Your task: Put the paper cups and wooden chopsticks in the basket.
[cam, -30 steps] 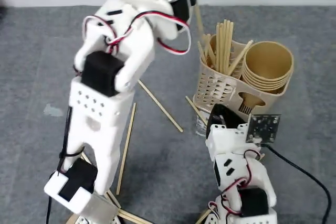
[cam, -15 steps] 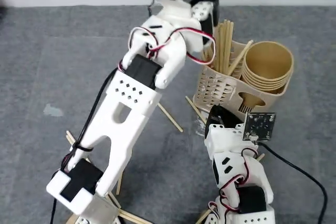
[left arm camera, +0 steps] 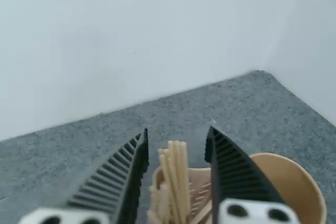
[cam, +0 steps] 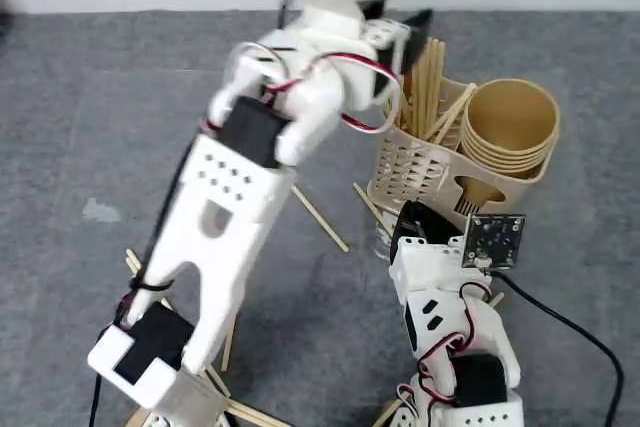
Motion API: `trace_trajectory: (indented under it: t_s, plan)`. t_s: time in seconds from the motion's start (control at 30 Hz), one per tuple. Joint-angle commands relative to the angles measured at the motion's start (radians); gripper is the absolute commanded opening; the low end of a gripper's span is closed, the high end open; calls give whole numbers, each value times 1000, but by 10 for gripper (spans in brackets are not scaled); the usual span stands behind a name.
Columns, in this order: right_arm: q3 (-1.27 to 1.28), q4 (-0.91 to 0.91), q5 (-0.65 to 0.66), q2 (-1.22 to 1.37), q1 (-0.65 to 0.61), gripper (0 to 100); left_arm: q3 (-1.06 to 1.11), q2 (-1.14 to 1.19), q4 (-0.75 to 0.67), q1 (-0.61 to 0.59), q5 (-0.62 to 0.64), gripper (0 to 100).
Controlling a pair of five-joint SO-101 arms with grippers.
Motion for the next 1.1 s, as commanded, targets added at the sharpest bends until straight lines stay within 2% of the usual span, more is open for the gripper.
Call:
trace_trajectory:
  t_s: [0.0,0.13,0.2,0.27,0.43,0.57,0.73,0.93,1.07]
  plan:
    - [-11,-24,-9,-16,-8,36,-150,-60,158,-46,-9,160]
    - [-14,-22,-9,-13,-8,36,-259,-60,342,-97,-12,56]
    - [-14,-21,-9,-12,-8,36,-308,-60,433,-117,-60,15]
    - [-18,-1,-8,-13,-12,37,-343,-60,519,-137,-103,13]
    - [-144,113,11,-10,-18,39,-407,-60,690,-253,-110,13]
    - [-230,148,80,-8,-88,38,-340,-78,695,-400,-112,13]
    - [-347,145,152,47,-159,36,-142,-192,690,-491,-187,13]
    - [-577,154,221,438,-209,40,108,-388,652,-601,-210,13]
    - [-764,199,304,731,-265,41,351,-491,552,-694,-215,13]
